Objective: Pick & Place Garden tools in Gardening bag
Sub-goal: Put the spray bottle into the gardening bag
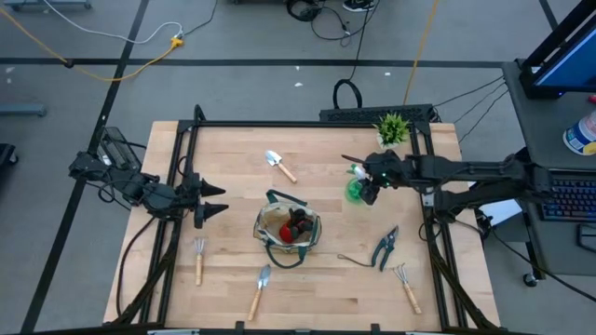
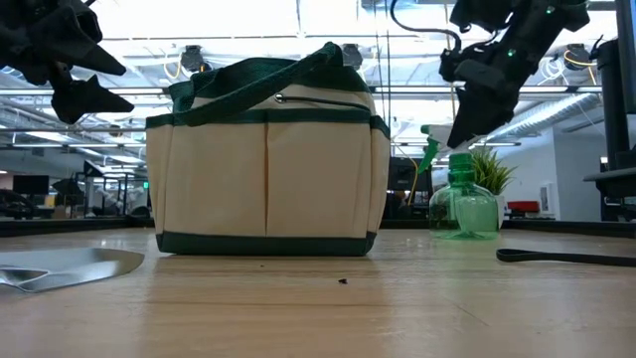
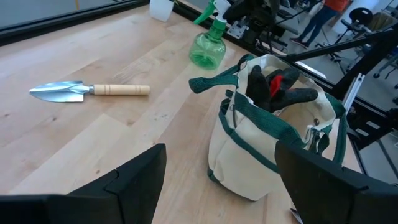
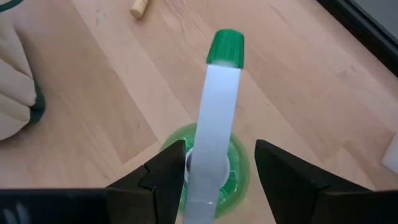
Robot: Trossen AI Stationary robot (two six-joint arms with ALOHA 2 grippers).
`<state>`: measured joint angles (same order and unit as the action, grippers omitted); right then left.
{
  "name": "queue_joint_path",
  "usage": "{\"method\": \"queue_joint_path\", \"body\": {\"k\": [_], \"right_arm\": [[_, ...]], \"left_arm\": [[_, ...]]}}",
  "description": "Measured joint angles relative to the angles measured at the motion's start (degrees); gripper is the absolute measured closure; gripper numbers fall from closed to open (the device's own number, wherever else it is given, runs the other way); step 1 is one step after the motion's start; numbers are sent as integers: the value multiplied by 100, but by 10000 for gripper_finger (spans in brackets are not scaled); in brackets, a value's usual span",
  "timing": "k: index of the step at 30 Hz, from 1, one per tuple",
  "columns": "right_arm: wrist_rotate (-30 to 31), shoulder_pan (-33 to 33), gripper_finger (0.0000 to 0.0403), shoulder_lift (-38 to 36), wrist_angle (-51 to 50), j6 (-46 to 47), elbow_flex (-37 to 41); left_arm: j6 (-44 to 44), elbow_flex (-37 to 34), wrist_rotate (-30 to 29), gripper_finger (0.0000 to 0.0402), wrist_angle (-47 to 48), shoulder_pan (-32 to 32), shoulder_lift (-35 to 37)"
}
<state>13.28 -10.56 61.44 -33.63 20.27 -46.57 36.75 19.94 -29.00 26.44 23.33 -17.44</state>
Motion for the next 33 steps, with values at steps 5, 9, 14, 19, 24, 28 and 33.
{"method": "queue_joint_path", "body": {"k": [5,9,14,19,24,28,33], "right_arm": [[7,-75,215,25,62,2,0],[11,-75,234,25,65,2,0],[11,-75,287,25,64,2,0],[20,-75,339,16,102,5,0],[22,-75,358,15,217,0,-9],[8,-75,358,2,383,-67,4],[7,-75,358,-93,575,-192,7]], "left_arm": [[22,0,1,94,2,0,0],[22,0,3,94,6,0,0],[22,0,5,94,8,0,0],[80,0,8,94,8,0,0],[210,0,4,94,2,0,-2],[446,0,3,94,-18,0,-7],[551,0,1,94,-391,0,-19]]}}
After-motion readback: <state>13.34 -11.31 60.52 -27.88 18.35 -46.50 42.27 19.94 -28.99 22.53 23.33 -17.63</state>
